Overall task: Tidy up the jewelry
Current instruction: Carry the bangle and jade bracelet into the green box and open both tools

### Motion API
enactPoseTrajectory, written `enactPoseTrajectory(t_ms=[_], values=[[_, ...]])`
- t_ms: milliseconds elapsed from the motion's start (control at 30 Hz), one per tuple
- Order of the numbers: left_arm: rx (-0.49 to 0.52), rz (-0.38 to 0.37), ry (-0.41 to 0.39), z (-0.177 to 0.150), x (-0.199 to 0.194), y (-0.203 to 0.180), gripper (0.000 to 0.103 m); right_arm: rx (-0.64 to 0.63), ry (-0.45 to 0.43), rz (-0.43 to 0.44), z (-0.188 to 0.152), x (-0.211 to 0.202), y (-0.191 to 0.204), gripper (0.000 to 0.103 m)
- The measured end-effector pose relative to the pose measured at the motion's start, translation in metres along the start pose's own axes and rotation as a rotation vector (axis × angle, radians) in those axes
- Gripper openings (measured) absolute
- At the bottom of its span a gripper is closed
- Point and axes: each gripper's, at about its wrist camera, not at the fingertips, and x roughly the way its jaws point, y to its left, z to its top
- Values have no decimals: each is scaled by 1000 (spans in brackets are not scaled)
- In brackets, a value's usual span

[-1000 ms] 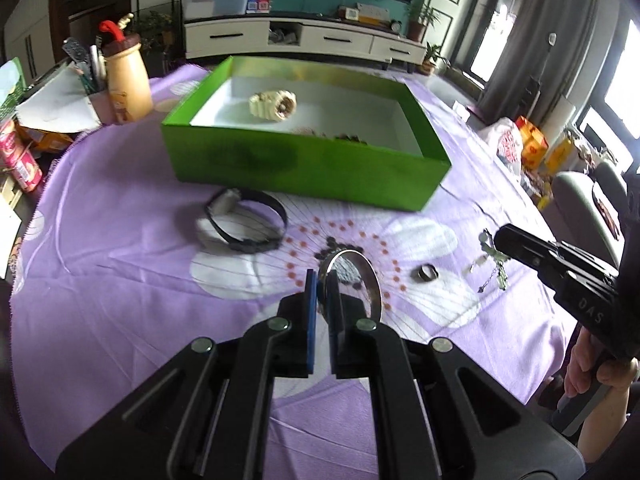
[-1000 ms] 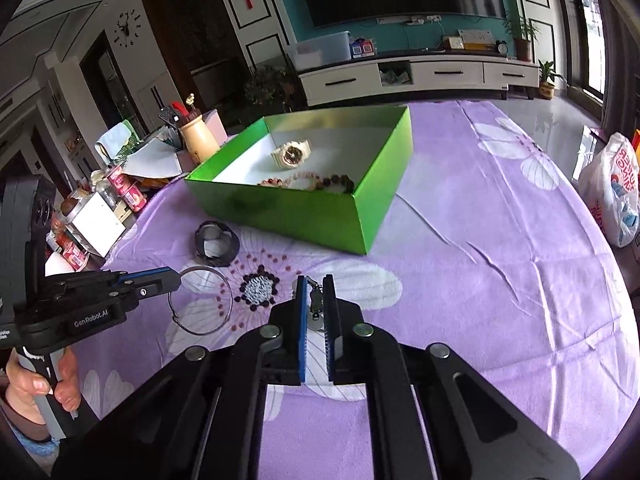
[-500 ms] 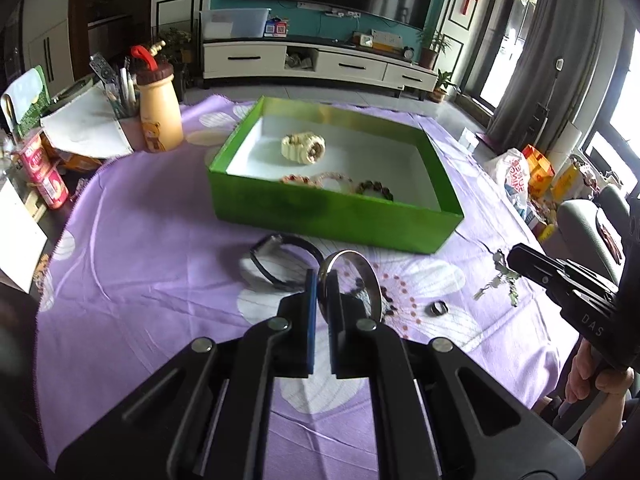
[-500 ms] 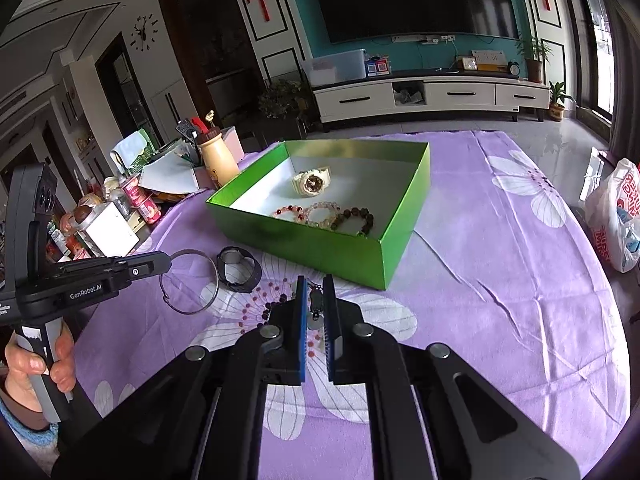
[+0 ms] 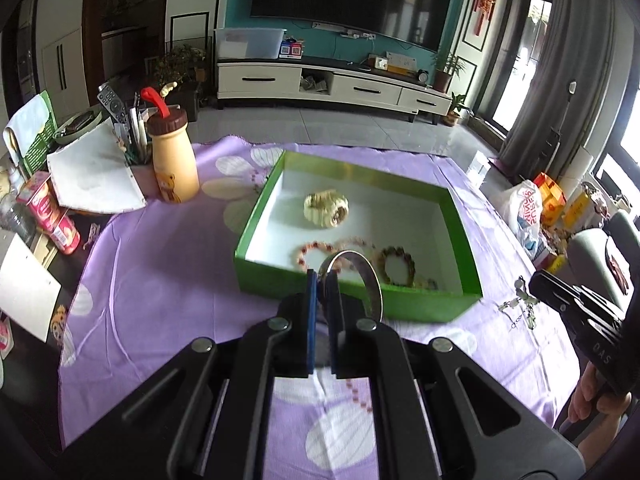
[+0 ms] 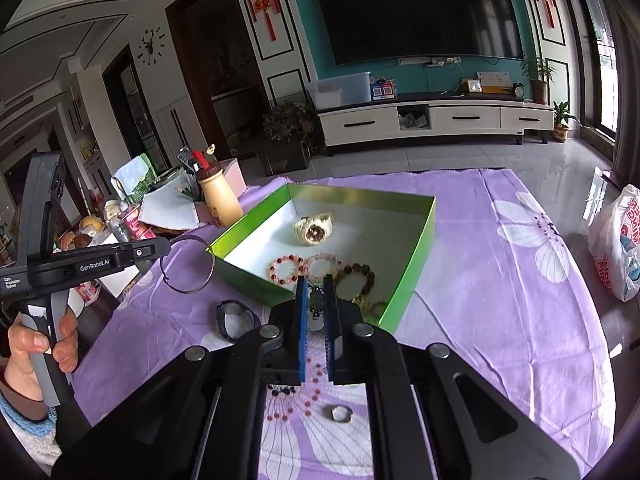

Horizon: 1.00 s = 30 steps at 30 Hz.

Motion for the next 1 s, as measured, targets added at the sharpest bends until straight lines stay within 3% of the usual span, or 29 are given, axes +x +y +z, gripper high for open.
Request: enactPoseTrajectory(t_ms=[467,1000], values=[[-33,18,38,50,52,1,4,-4,23,9,34,45,-10,7],[-41,105,145,65,122,14,4,26,119,-24,49,108,-30,7]])
